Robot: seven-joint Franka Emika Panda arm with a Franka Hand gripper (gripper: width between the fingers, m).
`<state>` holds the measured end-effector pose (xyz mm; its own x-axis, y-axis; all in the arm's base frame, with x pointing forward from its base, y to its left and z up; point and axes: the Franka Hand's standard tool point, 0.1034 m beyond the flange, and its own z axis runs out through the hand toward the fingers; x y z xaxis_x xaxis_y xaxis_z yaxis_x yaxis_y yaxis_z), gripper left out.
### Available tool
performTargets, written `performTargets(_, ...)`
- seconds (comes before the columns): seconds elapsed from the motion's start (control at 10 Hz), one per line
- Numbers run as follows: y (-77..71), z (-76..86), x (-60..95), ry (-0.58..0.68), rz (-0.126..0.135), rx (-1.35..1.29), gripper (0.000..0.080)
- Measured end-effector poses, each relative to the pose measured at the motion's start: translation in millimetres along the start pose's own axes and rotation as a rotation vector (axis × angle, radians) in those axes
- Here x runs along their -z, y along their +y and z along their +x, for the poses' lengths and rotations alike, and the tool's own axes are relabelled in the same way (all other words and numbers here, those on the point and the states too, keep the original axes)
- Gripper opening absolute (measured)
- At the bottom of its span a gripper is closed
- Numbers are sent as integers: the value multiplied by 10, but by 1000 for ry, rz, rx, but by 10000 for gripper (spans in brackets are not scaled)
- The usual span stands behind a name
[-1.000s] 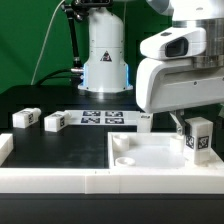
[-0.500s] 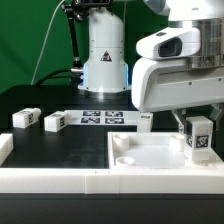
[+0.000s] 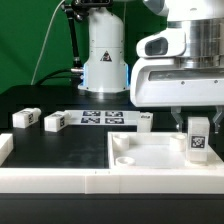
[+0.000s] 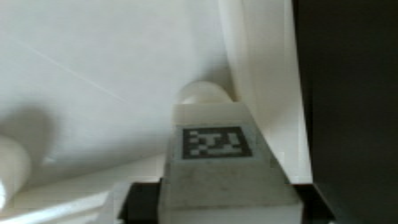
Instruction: Assemble one leg
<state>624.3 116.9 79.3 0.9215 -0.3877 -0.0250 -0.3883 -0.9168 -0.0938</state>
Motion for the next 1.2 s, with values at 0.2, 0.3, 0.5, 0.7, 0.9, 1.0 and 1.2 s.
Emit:
performTargets(0.2, 3, -25, -19, -7, 2, -218, 296)
performTargets(0.3, -1, -31, -24, -12, 6, -361, 296)
performTargets(0.5, -21, -40, -28, -14, 9, -605, 296)
performTargets(0.7, -56, -59, -28, -12, 5, -808, 296)
performTargets(0.9, -56, -53, -24, -31, 21, -872, 296)
performTargets(1.0, -66, -60, -25, -31, 22, -855, 296)
performTargets(1.2, -62, -60, -22, -32, 19, -742, 459)
